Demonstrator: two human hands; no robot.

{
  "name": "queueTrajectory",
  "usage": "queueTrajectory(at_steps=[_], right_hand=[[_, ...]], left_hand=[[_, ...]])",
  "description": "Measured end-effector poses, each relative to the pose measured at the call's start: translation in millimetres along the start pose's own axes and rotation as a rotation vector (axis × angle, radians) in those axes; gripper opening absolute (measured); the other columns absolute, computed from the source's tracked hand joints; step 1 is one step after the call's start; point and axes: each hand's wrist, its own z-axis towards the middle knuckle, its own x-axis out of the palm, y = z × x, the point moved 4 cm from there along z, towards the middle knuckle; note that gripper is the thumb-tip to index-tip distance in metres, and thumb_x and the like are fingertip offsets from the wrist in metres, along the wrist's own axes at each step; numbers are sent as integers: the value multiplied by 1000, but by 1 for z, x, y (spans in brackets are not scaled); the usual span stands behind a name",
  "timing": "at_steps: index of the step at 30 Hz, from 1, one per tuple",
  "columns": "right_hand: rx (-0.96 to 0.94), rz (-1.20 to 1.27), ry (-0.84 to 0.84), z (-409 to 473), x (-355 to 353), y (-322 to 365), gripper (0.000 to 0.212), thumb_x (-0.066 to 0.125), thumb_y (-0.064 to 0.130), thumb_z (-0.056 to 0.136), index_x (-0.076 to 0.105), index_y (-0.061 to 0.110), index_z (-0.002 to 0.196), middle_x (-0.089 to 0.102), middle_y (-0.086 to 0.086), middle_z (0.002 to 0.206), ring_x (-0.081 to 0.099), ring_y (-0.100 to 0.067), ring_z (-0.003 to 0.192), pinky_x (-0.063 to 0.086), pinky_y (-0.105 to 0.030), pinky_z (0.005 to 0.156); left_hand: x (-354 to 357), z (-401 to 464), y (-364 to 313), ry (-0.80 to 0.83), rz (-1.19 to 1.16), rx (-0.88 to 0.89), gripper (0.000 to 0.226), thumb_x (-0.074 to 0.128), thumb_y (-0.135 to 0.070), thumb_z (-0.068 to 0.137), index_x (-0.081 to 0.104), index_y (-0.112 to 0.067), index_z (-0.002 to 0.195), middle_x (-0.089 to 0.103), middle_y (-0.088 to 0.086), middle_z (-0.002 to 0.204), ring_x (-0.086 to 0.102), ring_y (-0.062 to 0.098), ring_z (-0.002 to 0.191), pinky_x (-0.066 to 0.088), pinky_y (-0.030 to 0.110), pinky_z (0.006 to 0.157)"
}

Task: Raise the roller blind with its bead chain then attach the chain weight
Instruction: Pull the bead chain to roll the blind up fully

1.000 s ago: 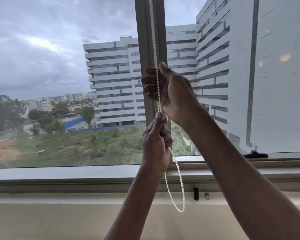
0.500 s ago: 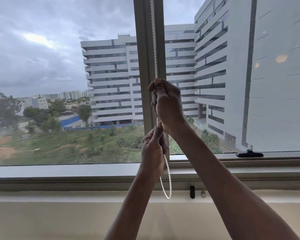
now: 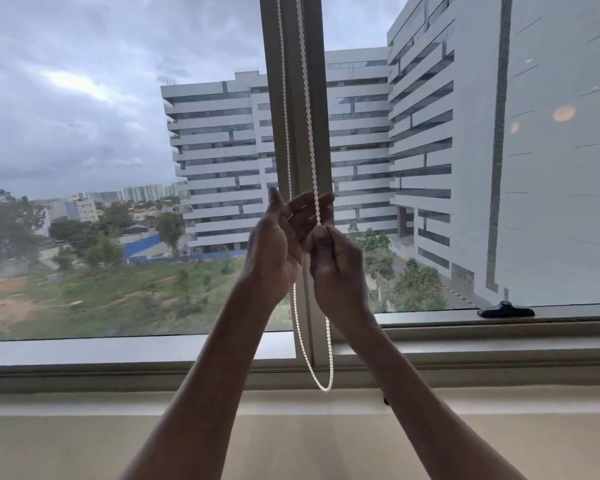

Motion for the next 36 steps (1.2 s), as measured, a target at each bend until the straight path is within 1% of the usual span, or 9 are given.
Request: queueTrajectory(at_steps=[5, 8, 10, 14, 20, 23, 28, 33, 36], right_hand=[[37, 89, 27, -20, -1, -15, 30, 42, 16, 102, 49, 17, 72, 34, 13, 57, 27, -8, 51, 24, -23, 45], [36, 89, 31, -18, 1, -17, 32, 42, 18, 101, 47, 22, 69, 35, 15, 53, 26, -5, 49, 22, -21, 45], [36, 84, 30, -16, 1, -20, 34, 41, 19, 100, 46, 27, 67, 37, 16, 53, 27, -3, 50, 23, -20, 46], [45, 98, 31, -14, 1, -25, 37, 42, 18, 100, 43, 28, 65, 34, 14, 55, 25, -5, 51, 22, -20, 47], [44, 126, 58, -11, 3, -33, 37, 41, 16, 101, 38, 7, 66, 32, -3, 57, 25, -12, 51, 21, -27, 44], [48, 89, 50, -8, 1, -37, 37, 41, 22, 100, 40, 8, 66, 34, -5, 57, 27, -16, 52, 23, -33, 45], [122, 122, 103, -1, -4, -50, 31, 43, 27, 98, 43, 15, 69, 39, 8, 55, 33, -6, 48, 28, -22, 46], [241, 118, 212, 27, -16, -43, 38, 43, 32, 91, 55, 6, 116, 63, -7, 89, 56, -13, 75, 45, -22, 66], [230, 87, 193, 58, -19, -17, 35, 42, 28, 101, 52, 7, 126, 67, -3, 99, 63, -9, 87, 47, -31, 80]], left_hand=[[18, 10, -19, 79, -29, -13, 64, 26, -56, 101, 63, -5, 112, 74, 10, 105, 70, 24, 94, 54, 31, 81], [30, 13, -16, 128, 2, -42, 65, 26, -61, 99, 67, -11, 105, 75, 0, 93, 66, 15, 77, 49, 25, 62], [33, 16, -13, 129, 12, -28, 62, 26, -60, 99, 67, -13, 102, 68, -7, 76, 53, 7, 55, 29, 19, 44], [30, 20, -8, 121, -27, -5, 46, 33, -47, 103, 66, -14, 95, 40, -11, 51, 24, 1, 36, 8, 20, 41], [23, 26, -5, 87, -99, -11, 36, 38, -40, 103, 62, -17, 91, 33, -11, 46, 22, 2, 34, 11, 17, 35], [22, 29, -1, 47, -100, 19, 34, 39, -38, 103, 61, -18, 87, 34, -11, 46, 21, 1, 33, 11, 16, 34], [22, 34, 2, 23, -75, 89, 35, 40, -31, 105, 55, -21, 75, 30, -12, 44, 18, 0, 33, 13, 15, 30], [15, 37, 5, -36, -57, 219, 35, 42, -27, 104, 54, -20, 72, 31, -12, 41, 20, -1, 31, 19, 15, 28], [13, 35, 3, -186, 241, 500, 40, 43, -24, 104, 57, -22, 66, 40, -12, 42, 32, -1, 34, 29, 14, 34]])
